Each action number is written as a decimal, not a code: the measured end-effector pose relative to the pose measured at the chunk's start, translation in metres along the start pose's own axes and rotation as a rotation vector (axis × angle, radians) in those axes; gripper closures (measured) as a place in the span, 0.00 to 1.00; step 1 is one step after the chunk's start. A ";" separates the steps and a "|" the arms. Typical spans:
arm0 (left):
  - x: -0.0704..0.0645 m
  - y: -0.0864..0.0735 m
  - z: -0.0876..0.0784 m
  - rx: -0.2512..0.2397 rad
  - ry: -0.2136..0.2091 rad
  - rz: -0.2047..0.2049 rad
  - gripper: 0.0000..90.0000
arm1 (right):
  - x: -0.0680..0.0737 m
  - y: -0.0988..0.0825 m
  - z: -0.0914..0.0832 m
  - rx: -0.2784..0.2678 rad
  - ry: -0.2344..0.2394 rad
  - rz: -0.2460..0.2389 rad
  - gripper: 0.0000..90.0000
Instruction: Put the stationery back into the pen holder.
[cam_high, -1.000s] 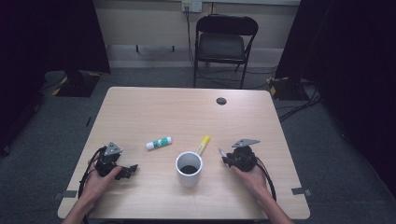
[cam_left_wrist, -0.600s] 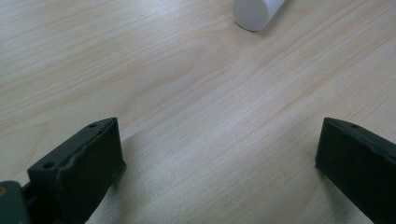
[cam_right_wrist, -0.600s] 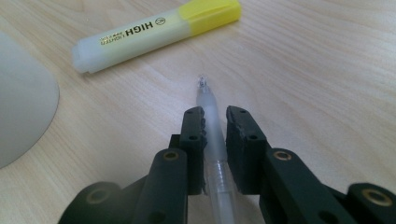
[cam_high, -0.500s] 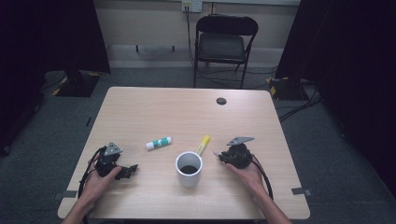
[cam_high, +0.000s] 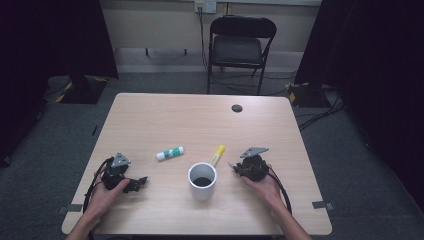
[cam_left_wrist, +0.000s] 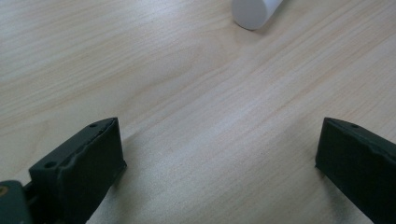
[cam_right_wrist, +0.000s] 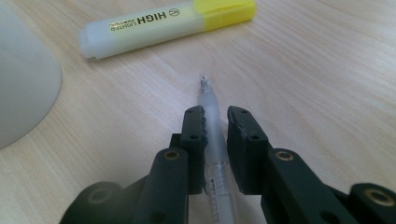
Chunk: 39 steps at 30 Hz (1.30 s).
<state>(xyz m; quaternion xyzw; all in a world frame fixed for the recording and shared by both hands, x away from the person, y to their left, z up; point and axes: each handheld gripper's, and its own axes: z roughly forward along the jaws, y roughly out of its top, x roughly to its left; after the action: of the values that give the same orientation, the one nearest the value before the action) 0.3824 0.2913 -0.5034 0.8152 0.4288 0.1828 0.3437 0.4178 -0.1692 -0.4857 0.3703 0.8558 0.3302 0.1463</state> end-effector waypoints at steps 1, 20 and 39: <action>0.000 0.000 0.000 0.000 0.000 0.000 0.00 | -0.001 0.000 0.000 0.002 -0.001 0.003 0.87; 0.000 0.000 -0.001 0.003 -0.001 0.001 0.00 | -0.001 0.002 -0.009 -0.017 0.069 0.059 0.90; 0.000 0.000 -0.001 0.003 -0.001 0.000 0.00 | -0.005 0.009 -0.035 -0.138 0.110 0.121 0.90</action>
<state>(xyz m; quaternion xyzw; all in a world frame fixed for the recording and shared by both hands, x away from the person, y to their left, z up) 0.3819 0.2915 -0.5031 0.8158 0.4288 0.1820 0.3426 0.4089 -0.1844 -0.4541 0.3916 0.8138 0.4165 0.1043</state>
